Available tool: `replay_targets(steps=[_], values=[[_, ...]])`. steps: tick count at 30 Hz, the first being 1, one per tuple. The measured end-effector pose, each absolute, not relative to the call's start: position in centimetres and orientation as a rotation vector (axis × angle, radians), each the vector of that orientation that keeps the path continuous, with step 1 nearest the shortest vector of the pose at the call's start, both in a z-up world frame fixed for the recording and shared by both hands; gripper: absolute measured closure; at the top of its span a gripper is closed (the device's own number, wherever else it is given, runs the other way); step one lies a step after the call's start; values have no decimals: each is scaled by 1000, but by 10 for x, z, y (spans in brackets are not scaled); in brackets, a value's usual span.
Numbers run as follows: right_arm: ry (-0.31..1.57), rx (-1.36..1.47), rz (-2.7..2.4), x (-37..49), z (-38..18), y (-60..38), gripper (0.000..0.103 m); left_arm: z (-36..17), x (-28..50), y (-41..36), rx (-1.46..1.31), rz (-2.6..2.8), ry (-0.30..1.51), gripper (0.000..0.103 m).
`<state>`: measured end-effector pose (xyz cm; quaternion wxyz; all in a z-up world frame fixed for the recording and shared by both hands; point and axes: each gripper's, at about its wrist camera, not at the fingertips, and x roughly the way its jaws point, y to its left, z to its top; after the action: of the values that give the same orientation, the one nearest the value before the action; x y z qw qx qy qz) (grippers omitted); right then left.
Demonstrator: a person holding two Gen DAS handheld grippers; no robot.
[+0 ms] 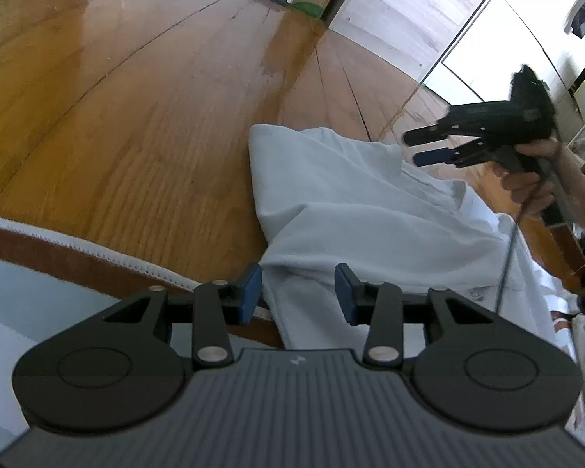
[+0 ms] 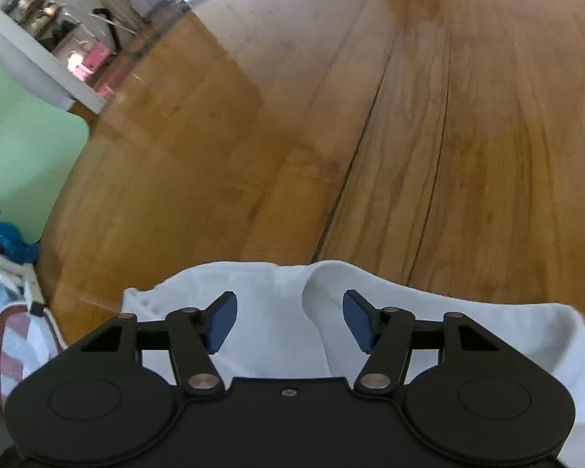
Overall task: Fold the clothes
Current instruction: 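Grasp the shirt edge with the right gripper, fold it over, and release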
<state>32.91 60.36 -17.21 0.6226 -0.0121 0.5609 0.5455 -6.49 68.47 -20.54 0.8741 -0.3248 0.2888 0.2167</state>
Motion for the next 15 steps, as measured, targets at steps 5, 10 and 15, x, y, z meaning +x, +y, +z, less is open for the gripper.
replay_targets(steps=[5, 10, 15], values=[[1384, 71, 1302, 317, -192, 638, 37, -208, -66, 687, -698, 441, 588, 64], [1173, -12, 1308, 308, -186, 648, 97, -212, -65, 683, -676, 444, 614, 64], [1131, -31, 1243, 318, -195, 649, 101, -210, -59, 675, -586, 418, 670, 67]])
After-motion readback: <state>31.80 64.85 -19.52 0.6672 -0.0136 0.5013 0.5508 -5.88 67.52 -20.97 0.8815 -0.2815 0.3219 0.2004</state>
